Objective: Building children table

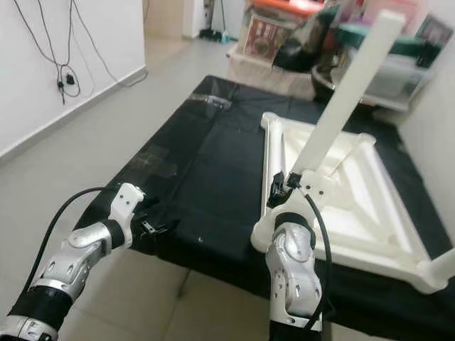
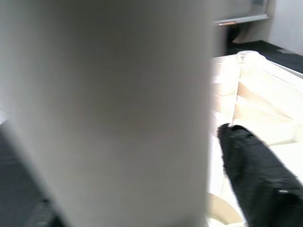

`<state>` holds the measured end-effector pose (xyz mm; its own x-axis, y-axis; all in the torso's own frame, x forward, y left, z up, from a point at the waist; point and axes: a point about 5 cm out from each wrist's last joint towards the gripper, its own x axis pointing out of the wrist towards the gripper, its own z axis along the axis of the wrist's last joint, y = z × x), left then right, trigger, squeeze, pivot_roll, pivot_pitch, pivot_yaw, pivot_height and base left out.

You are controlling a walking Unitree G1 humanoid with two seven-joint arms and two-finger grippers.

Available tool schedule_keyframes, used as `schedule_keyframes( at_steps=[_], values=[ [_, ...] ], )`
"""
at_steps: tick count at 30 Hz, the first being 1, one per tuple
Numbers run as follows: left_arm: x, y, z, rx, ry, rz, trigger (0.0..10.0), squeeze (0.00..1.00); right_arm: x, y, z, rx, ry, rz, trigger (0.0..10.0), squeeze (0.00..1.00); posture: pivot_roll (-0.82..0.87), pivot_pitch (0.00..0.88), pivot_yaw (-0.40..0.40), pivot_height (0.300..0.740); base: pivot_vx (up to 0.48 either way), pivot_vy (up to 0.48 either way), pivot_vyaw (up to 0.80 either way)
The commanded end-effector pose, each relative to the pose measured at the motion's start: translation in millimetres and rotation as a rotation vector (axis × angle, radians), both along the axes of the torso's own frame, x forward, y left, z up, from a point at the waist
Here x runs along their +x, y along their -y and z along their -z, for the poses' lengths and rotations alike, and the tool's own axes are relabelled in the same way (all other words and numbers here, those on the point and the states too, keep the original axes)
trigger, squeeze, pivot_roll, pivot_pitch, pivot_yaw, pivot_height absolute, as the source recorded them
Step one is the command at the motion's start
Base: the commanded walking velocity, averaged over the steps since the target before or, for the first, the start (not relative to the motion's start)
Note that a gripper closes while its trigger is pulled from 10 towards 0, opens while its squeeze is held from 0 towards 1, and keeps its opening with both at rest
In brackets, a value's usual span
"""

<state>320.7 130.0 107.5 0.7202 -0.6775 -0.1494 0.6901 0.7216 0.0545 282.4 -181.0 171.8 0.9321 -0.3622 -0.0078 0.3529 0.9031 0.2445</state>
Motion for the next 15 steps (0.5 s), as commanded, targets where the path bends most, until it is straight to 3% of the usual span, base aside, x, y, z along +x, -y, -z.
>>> schedule_keyframes(
  at_steps=[1,3,5,7,8,11,12,13,14,15],
  values=[
    [1.4,4.4,0,0.013,0.006,0.018,10.0,0.0,-5.9,9.0,-11,-0.006,0.03,0.035,10.0,1.0,0.13,0.0,-0.109,0.74,0.0,0.0,0.0],
    [1.4,4.4,0,0.013,0.006,0.018,10.0,0.0,-5.9,9.0,-11,-0.006,0.03,0.035,10.0,1.0,0.13,0.0,-0.109,0.74,0.0,0.0,0.0],
    [2.4,4.0,-1,0.015,0.008,0.019,10.0,0.0,-7.3,14.9,-35,-0.043,0.116,-0.008,10.0,1.0,0.13,0.0,-0.105,0.74,0.0,0.0,0.0],
    [2.4,4.0,-1,0.015,0.008,0.019,10.0,0.0,-7.3,14.9,-35,-0.043,0.116,-0.008,10.0,1.0,0.13,0.0,-0.105,0.74,0.0,0.0,0.0],
    [3.3,4.9,-1,0.014,0.01,0.022,10.0,0.0,-7.8,24.4,-52,-0.122,0.166,-0.09,10.0,1.0,0.12,0.0,-0.105,0.74,0.0,0.0,0.0],
    [3.9,6.5,-1,0.012,0.011,0.025,10.0,0.0,-5.9,34.2,-58,-0.195,0.157,-0.197,10.0,1.0,0.12,0.0,-0.106,0.74,0.0,0.0,0.0],
    [4.1,7.3,-1,0.012,0.011,0.028,10.0,0.0,-3.6,36.6,-58,-0.199,0.151,-0.287,10.0,0.92,0.12,0.0,-0.108,0.74,0.0,0.0,0.0],
    [4.1,7.3,-1,0.012,0.011,0.028,10.0,0.0,-3.6,36.6,-58,-0.199,0.151,-0.287,10.0,0.92,0.12,0.0,-0.108,0.74,0.0,0.0,0.0],
    [4.3,8.2,-1,0.01,0.011,0.031,10.0,0.0,-0.6,37.9,-57,-0.194,0.148,-0.446,10.0,0.0,0.12,0.0,-0.11,0.74,0.0,0.0,0.0],
    [4.5,8.6,-1,0.009,0.011,0.032,10.0,0.0,0.3,39.2,-56,-0.202,0.141,-0.525,10.0,0.0,0.12,0.0,-0.11,0.74,0.0,0.0,0.0]
  ],
)
